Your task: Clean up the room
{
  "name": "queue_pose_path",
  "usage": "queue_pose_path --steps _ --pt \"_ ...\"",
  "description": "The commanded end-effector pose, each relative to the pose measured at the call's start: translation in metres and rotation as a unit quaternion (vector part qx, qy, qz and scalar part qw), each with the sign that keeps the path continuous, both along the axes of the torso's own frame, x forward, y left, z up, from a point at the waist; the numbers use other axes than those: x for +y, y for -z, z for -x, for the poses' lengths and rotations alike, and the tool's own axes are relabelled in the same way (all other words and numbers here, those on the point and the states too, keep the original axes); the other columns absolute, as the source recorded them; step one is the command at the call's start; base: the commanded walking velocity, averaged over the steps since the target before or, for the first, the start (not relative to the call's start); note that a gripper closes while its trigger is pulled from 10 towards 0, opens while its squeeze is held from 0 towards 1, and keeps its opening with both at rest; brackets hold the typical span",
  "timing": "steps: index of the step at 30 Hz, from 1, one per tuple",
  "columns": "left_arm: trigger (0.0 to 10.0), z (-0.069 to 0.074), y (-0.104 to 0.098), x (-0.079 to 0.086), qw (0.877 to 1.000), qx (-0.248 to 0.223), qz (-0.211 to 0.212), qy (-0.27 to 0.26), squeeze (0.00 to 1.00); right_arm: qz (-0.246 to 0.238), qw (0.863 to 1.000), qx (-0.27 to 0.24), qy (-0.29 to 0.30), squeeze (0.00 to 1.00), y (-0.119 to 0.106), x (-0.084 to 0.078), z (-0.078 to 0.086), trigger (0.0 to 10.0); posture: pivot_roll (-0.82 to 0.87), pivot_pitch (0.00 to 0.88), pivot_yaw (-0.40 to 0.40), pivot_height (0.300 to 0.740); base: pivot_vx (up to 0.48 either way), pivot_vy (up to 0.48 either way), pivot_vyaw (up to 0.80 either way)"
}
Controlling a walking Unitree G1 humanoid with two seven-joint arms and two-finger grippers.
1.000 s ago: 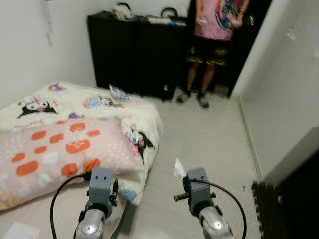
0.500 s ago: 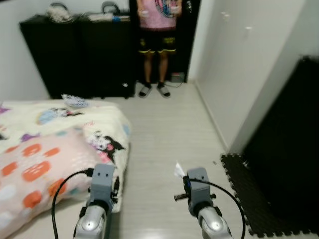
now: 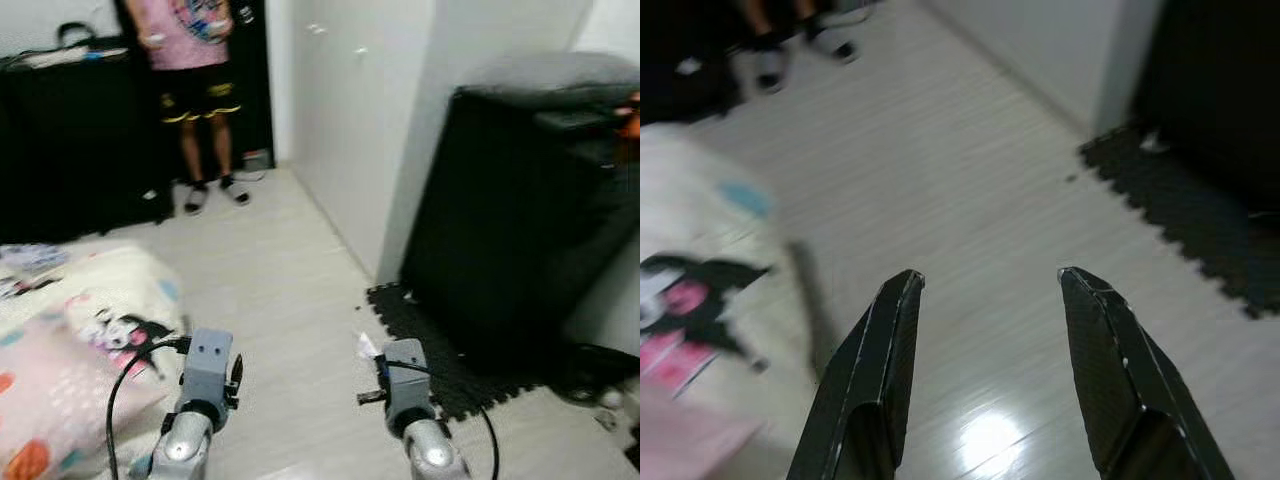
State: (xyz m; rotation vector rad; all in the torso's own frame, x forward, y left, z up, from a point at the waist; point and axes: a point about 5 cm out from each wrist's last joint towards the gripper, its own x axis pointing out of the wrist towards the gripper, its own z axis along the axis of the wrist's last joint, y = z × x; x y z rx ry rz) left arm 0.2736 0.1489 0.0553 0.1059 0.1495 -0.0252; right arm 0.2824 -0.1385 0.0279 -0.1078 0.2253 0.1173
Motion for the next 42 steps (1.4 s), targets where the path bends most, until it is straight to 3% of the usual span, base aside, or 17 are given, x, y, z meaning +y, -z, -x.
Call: queue_pose_path --steps 1,42 --pt "10.0 0.0045 0.0066 0.0030 1.000 0.014 -0.002 -0.008 0.00 -0.009 1.000 0.008 -0.002 0.00 0.0028 0.0057 0.0022 10.0 0.02 0.090 0.008 0.721 0.000 0.000 -0.80" --pt "10.0 0.0046 0.0066 0.0043 1.000 0.014 0.002 -0.015 0.00 -0.013 1.000 0.007 0.020 0.00 0.0014 0.0026 -0.0012 10.0 0.03 0.090 -0.001 0.721 0.000 0.000 -0.80"
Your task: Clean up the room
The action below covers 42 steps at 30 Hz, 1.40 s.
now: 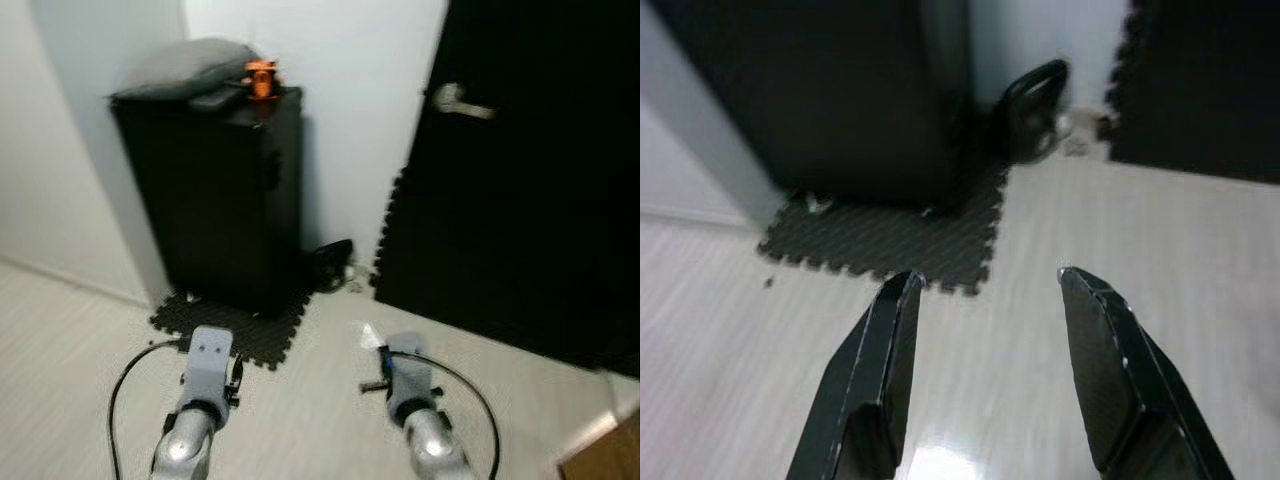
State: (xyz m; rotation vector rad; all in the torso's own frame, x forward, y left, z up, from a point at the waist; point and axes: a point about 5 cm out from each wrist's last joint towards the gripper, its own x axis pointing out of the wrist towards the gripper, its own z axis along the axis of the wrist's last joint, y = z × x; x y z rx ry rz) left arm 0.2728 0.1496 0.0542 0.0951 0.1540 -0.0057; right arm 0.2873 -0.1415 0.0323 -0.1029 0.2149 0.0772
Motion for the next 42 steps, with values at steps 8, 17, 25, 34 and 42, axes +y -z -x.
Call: queue_pose_path --steps 8,17,25,34,42 --pt "10.0 0.0031 0.0048 0.0037 1.000 0.010 -0.003 -0.005 0.00 -0.013 1.000 0.014 0.001 0.00 0.0056 0.0051 0.0027 10.0 0.03 0.082 -0.001 0.721 0.000 0.000 -0.80" --pt "10.0 0.0022 0.0046 0.0037 1.000 0.009 -0.003 -0.006 0.00 -0.005 1.000 0.017 0.004 0.00 0.0062 0.0032 0.0018 10.0 0.03 0.075 -0.002 0.721 0.000 0.000 -0.80" --pt "10.0 0.0015 0.0042 0.0029 1.000 0.008 -0.003 -0.005 0.00 -0.006 1.000 0.011 0.002 0.00 0.0049 0.0027 0.0011 10.0 0.02 0.076 -0.003 0.721 0.000 0.000 -0.80" --pt "10.0 0.0018 0.0040 0.0031 1.000 0.008 -0.001 -0.007 0.00 -0.007 1.000 0.012 0.007 0.00 0.0052 0.0019 0.0005 10.0 0.03 0.079 -0.005 0.721 0.000 0.000 -0.80" --pt "10.0 0.0023 0.0033 0.0034 1.000 0.006 0.008 -0.007 0.00 -0.005 1.000 0.013 0.008 0.00 0.0060 0.0013 0.0009 10.0 0.03 0.078 -0.005 0.721 0.000 0.000 -0.80"
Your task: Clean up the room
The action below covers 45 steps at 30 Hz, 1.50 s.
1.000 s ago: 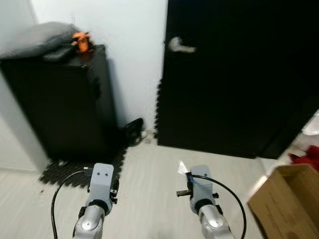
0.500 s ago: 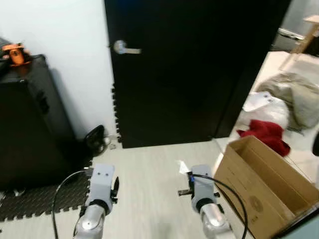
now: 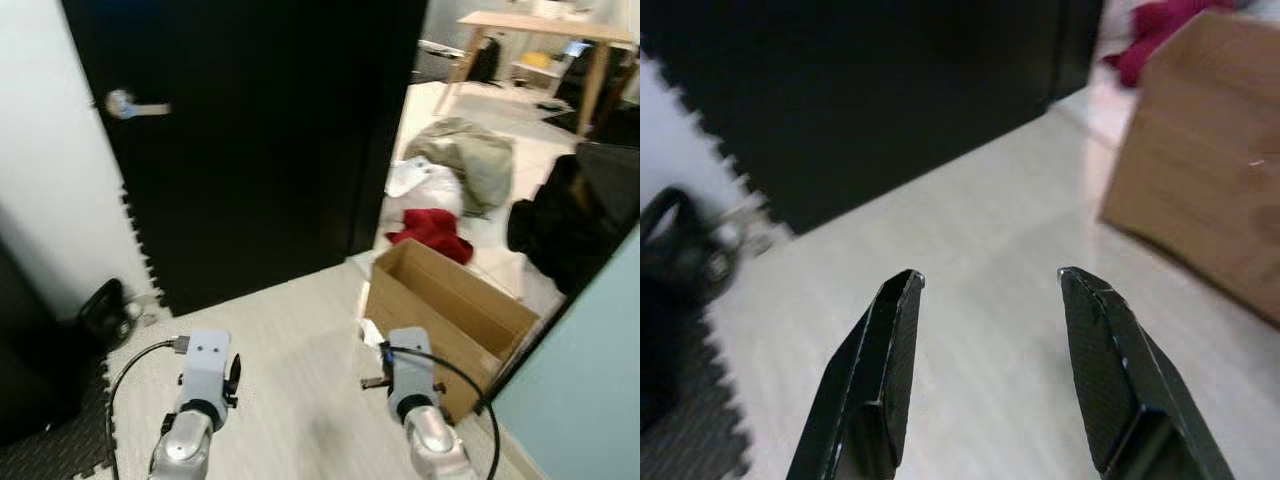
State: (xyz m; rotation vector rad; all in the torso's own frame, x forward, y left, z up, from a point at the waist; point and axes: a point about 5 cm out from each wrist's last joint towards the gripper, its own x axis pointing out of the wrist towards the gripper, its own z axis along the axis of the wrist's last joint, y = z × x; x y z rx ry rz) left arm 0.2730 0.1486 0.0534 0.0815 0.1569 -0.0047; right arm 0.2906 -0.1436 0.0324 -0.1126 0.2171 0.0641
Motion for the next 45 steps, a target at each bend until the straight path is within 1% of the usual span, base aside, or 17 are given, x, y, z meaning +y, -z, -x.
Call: queue_pose_path --steps 1,16,19,22,23,24,26,27,28,30,31,33,34,35,37,39,45 --pt "10.0 0.002 0.003 0.004 1.000 0.005 0.000 -0.006 0.00 -0.010 1.000 0.013 0.002 0.00 0.006 0.003 0.004 10.0 0.03 0.079 -0.005 0.721 0.000 0.000 -0.80" --pt "10.0 0.003 0.003 0.005 1.000 0.007 -0.003 -0.010 0.00 -0.009 1.000 0.015 0.000 0.00 0.007 0.004 0.004 10.0 0.03 0.080 -0.009 0.721 0.000 0.000 -0.80" --pt "10.0 0.003 0.003 0.005 1.000 0.006 0.010 -0.014 0.00 -0.009 1.000 0.016 -0.003 0.00 0.007 0.005 0.004 10.0 0.03 0.082 -0.010 0.721 0.000 0.000 -0.80" --pt "10.0 0.003 0.003 0.005 1.000 0.007 0.011 -0.015 0.00 -0.009 1.000 0.016 -0.003 0.00 0.007 0.005 0.004 10.0 0.03 0.082 -0.010 0.721 0.000 0.000 -0.80" --pt "10.0 0.003 0.003 0.005 0.999 0.012 0.023 -0.019 0.00 -0.008 1.000 0.016 -0.003 0.00 0.007 0.005 0.004 10.0 0.02 0.086 -0.008 0.721 0.000 0.000 -0.80" --pt "10.0 0.003 0.003 0.005 0.999 0.012 0.023 -0.019 0.00 -0.008 1.000 0.016 -0.003 0.00 0.007 0.005 0.004 10.0 0.02 0.086 -0.008 0.721 0.000 0.000 -0.80" --pt "10.0 0.003 0.004 0.004 0.997 0.026 0.062 -0.025 0.00 -0.009 1.000 0.016 -0.002 0.00 0.007 0.005 0.005 10.0 0.03 0.087 -0.008 0.721 0.000 0.000 -0.80" --pt "10.0 0.004 0.007 0.006 0.997 0.051 0.044 -0.037 0.00 -0.008 1.000 0.017 -0.002 0.00 0.007 0.005 0.005 10.0 0.03 0.089 -0.008 0.721 0.000 0.000 -0.80" --pt "10.0 0.004 0.008 0.007 0.997 0.057 0.030 -0.037 0.00 -0.009 1.000 0.017 -0.003 0.00 0.008 0.005 0.005 10.0 0.03 0.089 -0.007 0.721 0.000 0.000 -0.80" --pt "10.0 0.004 0.008 0.007 0.997 0.057 0.030 -0.037 0.00 -0.009 1.000 0.017 -0.003 0.00 0.008 0.005 0.005 10.0 0.03 0.089 -0.007 0.721 0.000 0.000 -0.80" --pt "10.0 0.004 0.009 0.008 0.997 0.059 0.019 -0.037 0.00 -0.009 1.000 0.018 -0.003 0.00 0.008 0.005 0.006 10.0 0.03 0.089 -0.008 0.721 0.000 0.000 -0.80" --pt "10.0 0.004 0.010 0.008 0.998 0.058 0.010 -0.035 0.00 -0.012 1.000 0.018 -0.003 0.00 0.008 0.005 0.006 10.0 0.03 0.089 -0.008 0.721 0.000 0.000 -0.80" --pt "10.0 0.004 0.008 0.010 0.998 0.045 0.001 -0.037 0.00 -0.003 1.000 0.020 -0.012 0.00 0.009 0.007 0.006 10.0 0.03 0.092 -0.008 0.721 0.000 0.000 0.00" --pt "10.0 0.004 0.008 0.010 0.998 0.045 0.001 -0.037 0.00 -0.003 1.000 0.020 -0.012 0.00 0.009 0.007 0.006 10.0 0.03 0.092 -0.008 0.721 0.000 0.000 0.00" --pt "10.0 0.005 0.006 0.011 0.999 0.031 -0.016 -0.038 0.00 0.002 0.999 0.030 -0.028 0.00 0.011 0.011 0.006 10.0 0.03 0.094 -0.011 0.721 0.000 0.000 0.00" --pt "10.0 0.005 0.006 0.011 0.999 0.026 -0.020 -0.040 0.00 0.007 0.999 0.033 -0.033 0.00 0.012 0.012 0.007 10.0 0.03 0.093 -0.012 0.721 0.000 0.000 0.00" --pt "10.0 0.004 0.003 0.014 0.999 0.021 -0.018 -0.046 0.00 -0.007 0.999 0.035 -0.040 0.00 0.013 0.015 0.007 10.0 0.04 0.093 -0.015 0.721 0.000 0.000 0.00"
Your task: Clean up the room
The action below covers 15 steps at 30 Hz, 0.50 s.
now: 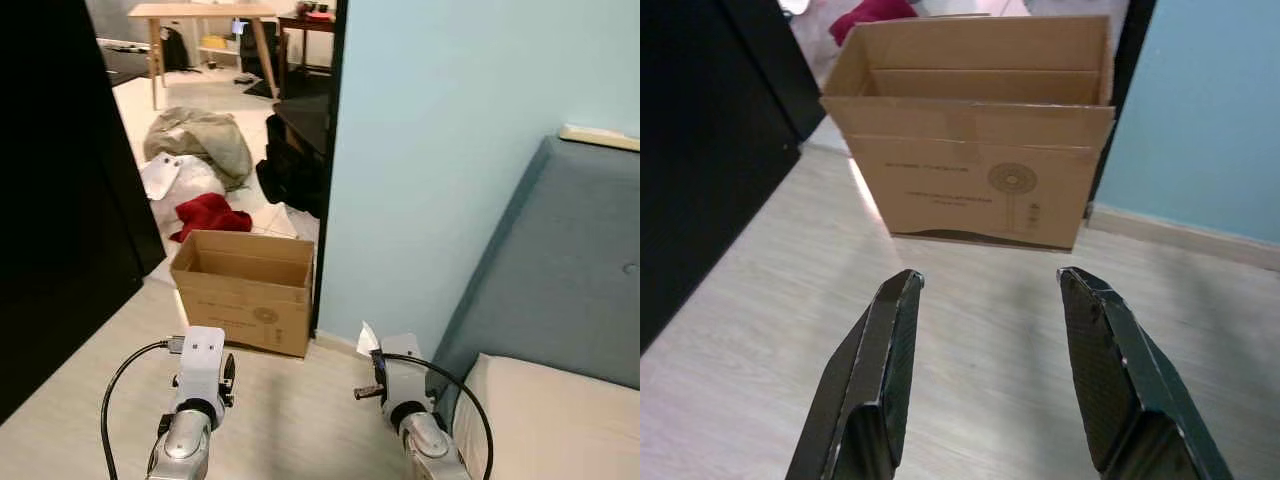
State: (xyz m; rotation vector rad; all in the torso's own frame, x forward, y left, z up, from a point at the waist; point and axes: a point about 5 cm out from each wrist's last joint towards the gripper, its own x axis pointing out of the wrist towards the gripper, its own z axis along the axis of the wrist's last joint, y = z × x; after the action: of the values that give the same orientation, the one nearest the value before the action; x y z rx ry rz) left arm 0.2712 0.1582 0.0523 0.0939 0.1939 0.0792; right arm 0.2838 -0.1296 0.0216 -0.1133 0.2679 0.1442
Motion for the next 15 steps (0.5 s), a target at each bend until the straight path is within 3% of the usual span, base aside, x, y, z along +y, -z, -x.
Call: queue_pose_path --steps 1,11,15 --pt "10.0 0.0025 0.0011 0.0052 1.000 0.004 -0.007 -0.005 0.00 -0.005 1.000 0.009 -0.007 0.00 0.0020 0.0021 0.0008 10.0 0.04 0.091 -0.016 0.721 0.000 0.000 0.00" --pt "10.0 0.0020 -0.0009 0.0049 1.000 0.001 -0.003 -0.004 0.00 -0.008 1.000 0.011 -0.013 0.00 0.0025 0.0035 0.0016 10.0 0.03 0.092 -0.019 0.721 0.000 0.000 0.00" --pt "10.0 0.0021 -0.0009 0.0047 1.000 -0.001 -0.004 -0.004 0.00 -0.009 1.000 0.012 -0.014 0.00 0.0028 0.0033 0.0019 10.0 0.03 0.091 -0.019 0.721 0.392 0.000 0.00"
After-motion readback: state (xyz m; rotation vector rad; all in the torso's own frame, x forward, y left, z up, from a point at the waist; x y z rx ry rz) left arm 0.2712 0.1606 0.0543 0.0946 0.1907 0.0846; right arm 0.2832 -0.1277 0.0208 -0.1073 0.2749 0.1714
